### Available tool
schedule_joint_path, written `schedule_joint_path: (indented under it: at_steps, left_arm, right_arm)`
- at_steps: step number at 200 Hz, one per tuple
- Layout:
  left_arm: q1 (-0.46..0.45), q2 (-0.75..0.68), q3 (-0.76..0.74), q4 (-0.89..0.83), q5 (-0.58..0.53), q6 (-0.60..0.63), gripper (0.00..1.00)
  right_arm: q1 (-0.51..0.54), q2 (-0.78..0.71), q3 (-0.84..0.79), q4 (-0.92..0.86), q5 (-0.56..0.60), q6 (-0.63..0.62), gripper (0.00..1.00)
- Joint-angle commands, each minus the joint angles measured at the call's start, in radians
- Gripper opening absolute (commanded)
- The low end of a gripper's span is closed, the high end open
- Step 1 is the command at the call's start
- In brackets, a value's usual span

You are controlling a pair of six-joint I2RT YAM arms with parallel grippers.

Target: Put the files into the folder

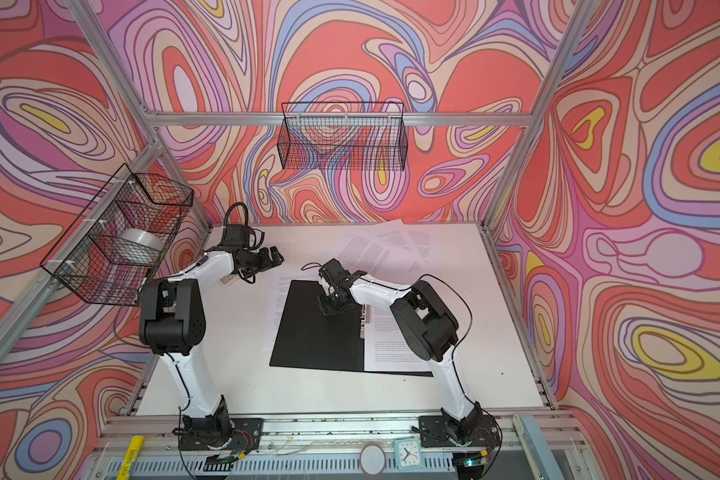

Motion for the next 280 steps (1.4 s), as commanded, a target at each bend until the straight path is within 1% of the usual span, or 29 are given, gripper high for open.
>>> schedule_joint_path:
  at_steps: [1, 22, 47, 57, 81, 102, 152, 207, 226, 261, 280]
  left_arm:
    - [0.011, 0.072, 0.078, -0.104, 0.069, 0.056, 0.96]
    - [0.011, 0.142, 0.146, -0.158, 0.105, 0.062, 0.96]
    - [0.012, 0.171, 0.176, -0.189, 0.138, 0.07, 0.96]
    - [0.011, 0.173, 0.178, -0.2, 0.143, 0.073, 0.95]
    - [0.011, 0.192, 0.196, -0.252, 0.115, 0.079, 0.95]
    - [0.011, 0.205, 0.195, -0.268, 0.121, 0.081, 0.95]
    - [0.011, 0.222, 0.178, -0.285, 0.21, 0.062, 0.94]
    - [0.004, 0.133, 0.045, -0.216, 0.279, 0.017, 0.94]
    - [0.004, 0.097, 0.005, -0.203, 0.286, -0.003, 0.93]
    - [0.004, 0.008, -0.117, -0.136, 0.311, -0.068, 0.93]
    - [0.004, -0.043, -0.17, -0.113, 0.307, -0.092, 0.93]
  right_arm:
    - [0.004, 0.015, -0.017, 0.009, -0.028, -0.011, 0.12]
    - [0.004, 0.017, -0.02, 0.012, -0.042, -0.008, 0.12]
    - [0.004, 0.019, -0.025, 0.013, -0.056, -0.008, 0.12]
    - [0.004, 0.017, -0.031, 0.017, -0.062, -0.008, 0.13]
    - [0.004, 0.017, -0.04, 0.025, -0.065, -0.004, 0.13]
    - [0.004, 0.023, -0.04, 0.034, -0.082, -0.002, 0.13]
    - [0.004, 0.041, -0.026, 0.035, -0.108, -0.004, 0.13]
    - [0.004, 0.068, -0.017, 0.055, -0.15, 0.0, 0.13]
    - [0.004, 0.073, -0.015, 0.06, -0.16, 0.001, 0.13]
    - [0.004, 0.075, -0.02, 0.067, -0.172, -0.002, 0.13]
    - [0.004, 0.077, -0.022, 0.07, -0.182, -0.001, 0.12]
